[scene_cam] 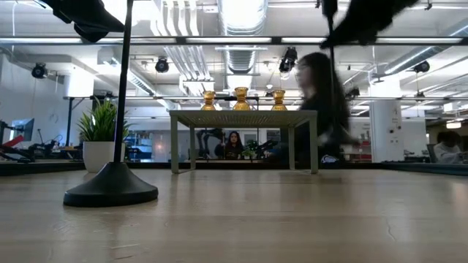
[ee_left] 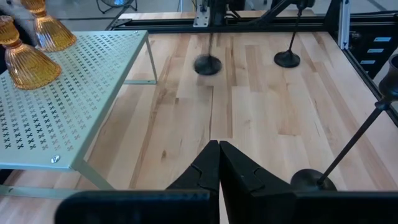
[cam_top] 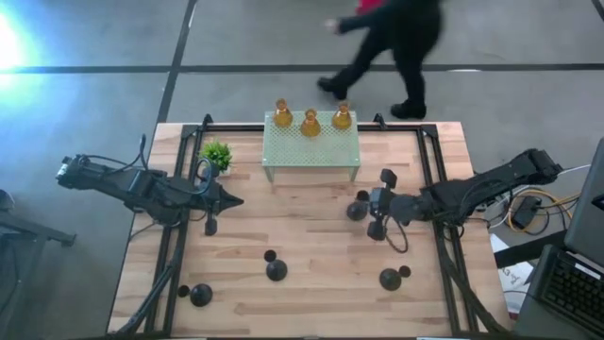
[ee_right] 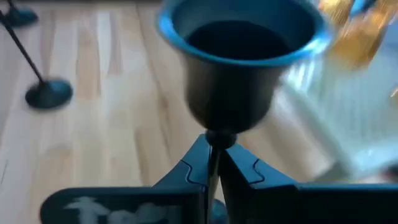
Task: Pick & Place candle stick holders
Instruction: Put the black candle holder on the shelf
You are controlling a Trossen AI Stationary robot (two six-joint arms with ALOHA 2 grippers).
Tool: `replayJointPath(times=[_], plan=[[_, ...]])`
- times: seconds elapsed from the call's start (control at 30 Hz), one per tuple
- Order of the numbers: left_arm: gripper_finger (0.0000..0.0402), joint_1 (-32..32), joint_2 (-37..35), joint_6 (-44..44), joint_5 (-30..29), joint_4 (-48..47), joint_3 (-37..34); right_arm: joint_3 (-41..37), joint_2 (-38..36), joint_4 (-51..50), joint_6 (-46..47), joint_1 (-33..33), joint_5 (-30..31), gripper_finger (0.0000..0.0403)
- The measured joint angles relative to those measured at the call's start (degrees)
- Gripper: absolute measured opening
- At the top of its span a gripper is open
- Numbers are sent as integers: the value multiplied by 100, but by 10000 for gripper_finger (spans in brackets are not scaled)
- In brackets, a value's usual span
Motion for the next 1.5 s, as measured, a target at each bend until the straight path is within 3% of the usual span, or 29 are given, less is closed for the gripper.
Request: replayJointPath(times=[0.33, 0.63, 1.03, 1.5], plan=[[8, -2, 2, 1, -18, 31, 0, 2170, 43, -800, -1123, -952, -1381, 11], [13, 2, 4, 145, -57, 165, 2, 3245, 576, -1158, -1847, -2627, -2855, 10], [14, 0, 9, 582, -403, 551, 4, 3410, 1553, -448, -2193, -4512, -4575, 9], [14, -2, 11, 840, -538, 936, 4, 3412, 2223, 80, -2346, -5259, -5052, 9]])
